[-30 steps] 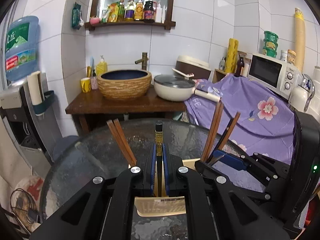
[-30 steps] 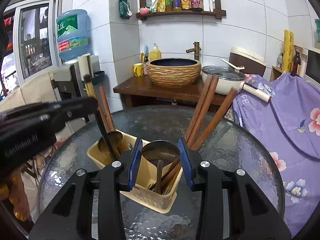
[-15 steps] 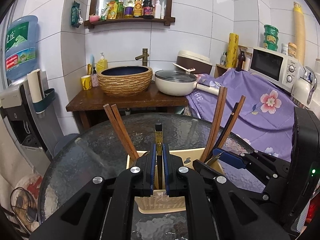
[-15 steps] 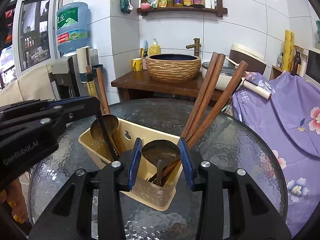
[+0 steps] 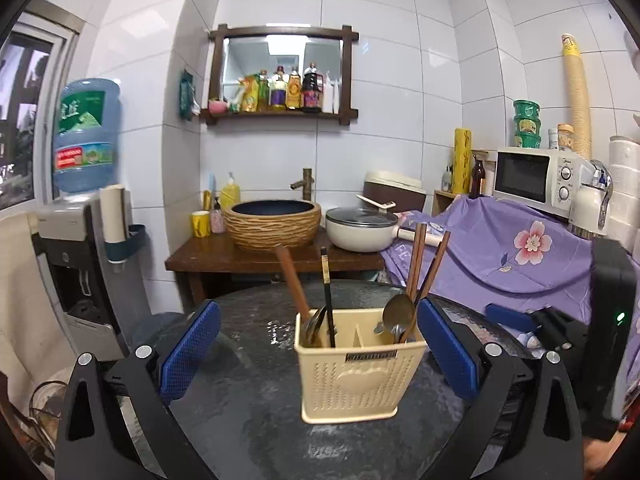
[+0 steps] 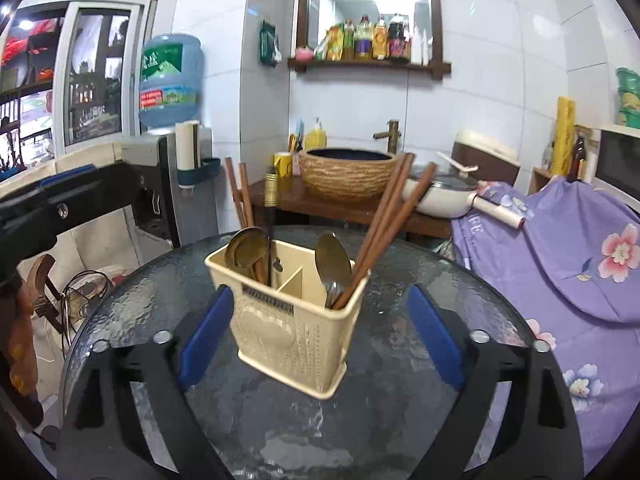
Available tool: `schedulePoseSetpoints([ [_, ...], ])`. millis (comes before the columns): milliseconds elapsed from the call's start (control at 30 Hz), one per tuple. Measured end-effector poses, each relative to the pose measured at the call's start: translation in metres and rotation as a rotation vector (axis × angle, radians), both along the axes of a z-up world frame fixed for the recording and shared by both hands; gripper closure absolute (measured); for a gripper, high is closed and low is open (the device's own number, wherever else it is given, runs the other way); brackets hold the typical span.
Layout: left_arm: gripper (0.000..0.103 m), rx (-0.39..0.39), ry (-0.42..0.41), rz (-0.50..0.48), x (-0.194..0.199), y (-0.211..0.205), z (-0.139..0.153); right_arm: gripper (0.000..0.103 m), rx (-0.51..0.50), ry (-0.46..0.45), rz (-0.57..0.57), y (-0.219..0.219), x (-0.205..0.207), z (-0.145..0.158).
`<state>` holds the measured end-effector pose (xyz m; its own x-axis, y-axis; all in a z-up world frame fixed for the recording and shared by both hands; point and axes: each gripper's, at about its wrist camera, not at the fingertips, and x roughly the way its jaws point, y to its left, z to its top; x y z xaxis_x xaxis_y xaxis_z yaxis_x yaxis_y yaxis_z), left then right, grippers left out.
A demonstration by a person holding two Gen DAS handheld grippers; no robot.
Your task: Organize utensils
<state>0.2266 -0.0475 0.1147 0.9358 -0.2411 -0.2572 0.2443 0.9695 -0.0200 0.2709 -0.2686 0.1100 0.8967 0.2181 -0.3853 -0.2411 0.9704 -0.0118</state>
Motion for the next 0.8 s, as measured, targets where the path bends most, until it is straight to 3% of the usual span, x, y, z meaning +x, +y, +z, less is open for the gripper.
schedulePoseSetpoints([
  [167,0.007,-0.029,0.026,0.005,-0.041,0.017,-0.038,0.006,0.032,-0.03,-0.005,-0.01,-0.056,-0.018],
  [400,0.007,-0.051,-0.015,0.015,-0.118,0.029,-0.087,0.006,0.082,-0.043,-0.013,-0.015,-0.128,-0.048],
  [600,0.007,-0.063,0.017,0.04,-0.161,0.035,-0.106,0.006,0.094,-0.078,-0.007,-0.006,-0.186,-0.065],
  [800,0.007,-0.07,0.001,0.08,-0.189,0.048,-0.106,0.006,0.1,-0.102,-0.039,-0.006,-0.225,-0.07],
])
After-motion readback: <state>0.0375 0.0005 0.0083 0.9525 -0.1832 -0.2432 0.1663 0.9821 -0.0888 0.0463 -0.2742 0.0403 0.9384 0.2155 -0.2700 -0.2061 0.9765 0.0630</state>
